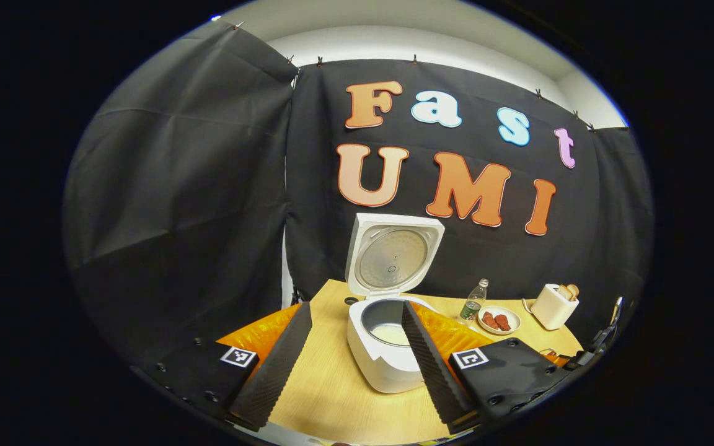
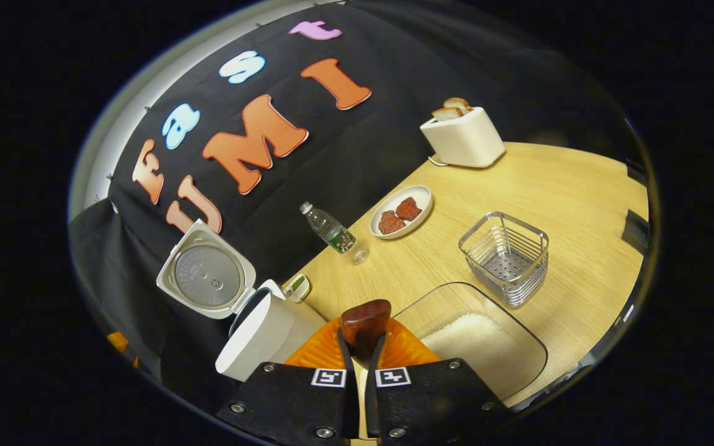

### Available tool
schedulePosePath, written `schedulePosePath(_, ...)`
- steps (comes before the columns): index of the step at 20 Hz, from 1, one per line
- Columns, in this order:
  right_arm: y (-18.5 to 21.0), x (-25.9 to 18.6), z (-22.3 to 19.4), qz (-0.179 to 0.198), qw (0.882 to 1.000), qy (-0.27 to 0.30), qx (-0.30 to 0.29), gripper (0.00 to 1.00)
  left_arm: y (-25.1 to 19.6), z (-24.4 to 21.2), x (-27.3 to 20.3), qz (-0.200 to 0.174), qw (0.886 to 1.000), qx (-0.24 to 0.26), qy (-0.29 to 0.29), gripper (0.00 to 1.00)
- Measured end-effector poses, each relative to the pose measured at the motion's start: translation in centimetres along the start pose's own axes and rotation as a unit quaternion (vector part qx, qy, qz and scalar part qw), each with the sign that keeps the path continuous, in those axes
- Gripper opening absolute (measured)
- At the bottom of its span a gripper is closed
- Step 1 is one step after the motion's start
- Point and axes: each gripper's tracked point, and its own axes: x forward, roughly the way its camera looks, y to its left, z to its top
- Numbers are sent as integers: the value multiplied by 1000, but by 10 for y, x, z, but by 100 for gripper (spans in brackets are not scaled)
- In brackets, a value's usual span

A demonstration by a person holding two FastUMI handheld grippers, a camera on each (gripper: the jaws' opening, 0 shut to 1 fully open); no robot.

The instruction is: Close the left gripper, press the button to open the rice cooker; take a wooden spoon from the chopstick holder with the right hand, scoop a spoonful of rice and pour it into the rice cooker, then put the wooden spoon back into the chopstick holder.

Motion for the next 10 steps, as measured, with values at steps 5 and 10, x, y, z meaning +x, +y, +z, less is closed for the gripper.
schedulePosePath(5,-14,2,-1,2,993,25,117,3,-4,5,-2,-4,1000,2,-5,100)
schedulePosePath(10,-26,0,7,4,984,31,177,3,-9,12,-5,-8,1000,4,-12,99)
